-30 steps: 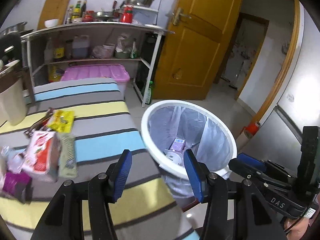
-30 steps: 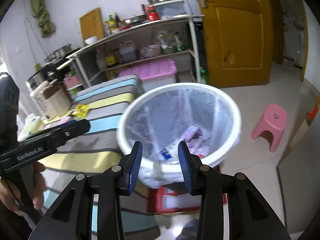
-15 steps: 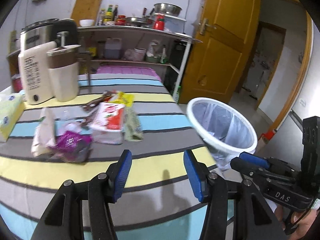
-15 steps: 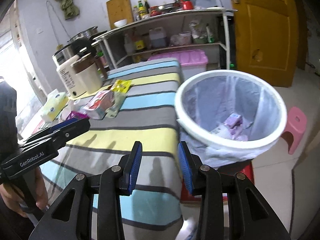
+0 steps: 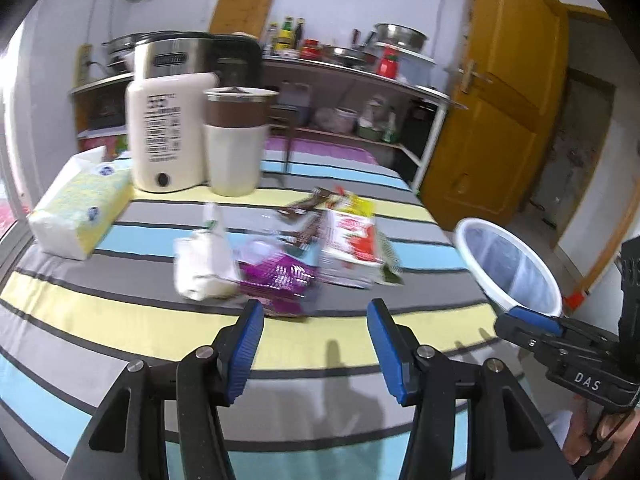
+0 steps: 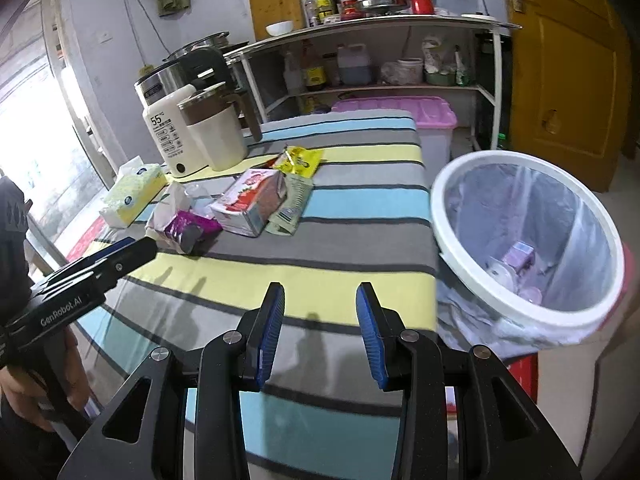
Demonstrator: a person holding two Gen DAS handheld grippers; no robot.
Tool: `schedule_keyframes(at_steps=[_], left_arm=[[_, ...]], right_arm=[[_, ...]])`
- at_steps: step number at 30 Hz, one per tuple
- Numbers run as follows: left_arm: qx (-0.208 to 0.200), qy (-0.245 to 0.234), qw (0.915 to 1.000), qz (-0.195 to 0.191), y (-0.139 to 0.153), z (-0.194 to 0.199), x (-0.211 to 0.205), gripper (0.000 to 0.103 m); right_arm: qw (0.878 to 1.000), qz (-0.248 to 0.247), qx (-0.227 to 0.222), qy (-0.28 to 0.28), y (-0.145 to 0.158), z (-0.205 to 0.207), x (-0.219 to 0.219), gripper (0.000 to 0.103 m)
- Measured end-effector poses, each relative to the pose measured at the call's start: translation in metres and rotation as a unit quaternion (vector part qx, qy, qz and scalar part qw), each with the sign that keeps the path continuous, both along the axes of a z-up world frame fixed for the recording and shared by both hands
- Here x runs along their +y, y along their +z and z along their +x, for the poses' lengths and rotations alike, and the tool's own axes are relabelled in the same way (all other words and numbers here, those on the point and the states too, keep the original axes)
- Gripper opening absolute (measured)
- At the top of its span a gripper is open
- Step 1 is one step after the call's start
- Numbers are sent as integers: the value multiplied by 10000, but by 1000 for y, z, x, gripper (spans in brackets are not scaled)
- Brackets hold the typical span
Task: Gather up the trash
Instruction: 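Move both tools back over the table toward the remaining trash, then grasp the white paper bag with the left tool while the right tool grasps the green snack wrapper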
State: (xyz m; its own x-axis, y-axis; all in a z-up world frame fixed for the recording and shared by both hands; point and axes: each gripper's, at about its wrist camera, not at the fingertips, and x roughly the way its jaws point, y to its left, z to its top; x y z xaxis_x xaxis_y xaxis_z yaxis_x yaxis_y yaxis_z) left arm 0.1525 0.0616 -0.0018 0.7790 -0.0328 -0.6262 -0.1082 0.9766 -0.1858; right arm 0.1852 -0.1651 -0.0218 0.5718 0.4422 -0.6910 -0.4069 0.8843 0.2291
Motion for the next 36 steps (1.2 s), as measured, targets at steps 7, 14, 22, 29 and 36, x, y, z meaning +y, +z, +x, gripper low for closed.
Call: schedule_keyframes(at_steps=[7,14,22,29,36], left_arm=[[17,454,9990,7,0,12,44,54],[109,613,9980,-117,-8,34,67,51],[351,575,9975,-223,-21,58,70,35],[470,493,9976,-152,-30,64,65,17],[476,454,9978,-36,-29,67,59,12]], right_arm=[[9998,70,83,145,1,21,24,39],[9995,116,179,213,-1,43,41,38],[9990,23,370,239,-16,75,63,38],[9985,-49,466,289,-29,93,79,38],[9983,-338,407,246,-33,99,88,27]])
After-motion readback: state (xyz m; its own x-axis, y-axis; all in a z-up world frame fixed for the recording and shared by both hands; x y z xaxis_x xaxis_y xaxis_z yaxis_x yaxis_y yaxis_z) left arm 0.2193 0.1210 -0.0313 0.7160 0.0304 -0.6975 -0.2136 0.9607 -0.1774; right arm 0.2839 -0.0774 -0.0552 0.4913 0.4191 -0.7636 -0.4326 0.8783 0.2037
